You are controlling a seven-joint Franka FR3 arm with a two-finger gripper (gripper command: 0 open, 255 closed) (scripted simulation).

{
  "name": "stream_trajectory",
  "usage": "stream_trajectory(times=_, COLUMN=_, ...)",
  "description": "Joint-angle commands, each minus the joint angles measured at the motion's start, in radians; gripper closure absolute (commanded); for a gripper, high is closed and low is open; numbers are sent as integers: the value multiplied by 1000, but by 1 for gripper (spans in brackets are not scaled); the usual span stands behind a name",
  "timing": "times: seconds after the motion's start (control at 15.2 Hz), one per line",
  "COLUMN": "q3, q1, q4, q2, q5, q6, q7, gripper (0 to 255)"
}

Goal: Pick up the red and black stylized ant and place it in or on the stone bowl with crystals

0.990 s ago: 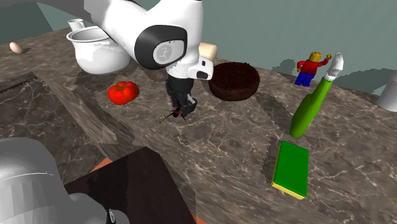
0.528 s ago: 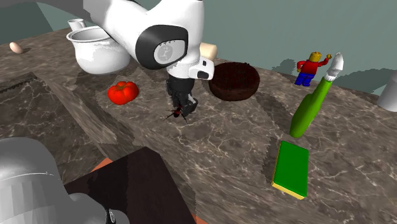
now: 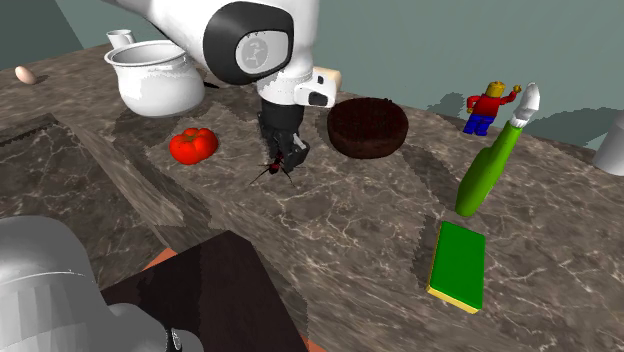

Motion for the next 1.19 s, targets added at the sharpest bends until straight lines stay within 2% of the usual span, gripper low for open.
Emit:
stream_trajectory(times=0.0, q3=-2, q1=-1, q4=19, q2=-12, q5=-4, q6=-31, q7=5, gripper=255)
stream_trajectory(times=1.12, q3=-19, q1=-9, q4=203, q2=-71, q5=-29, q6=-272, q7=40, gripper=255)
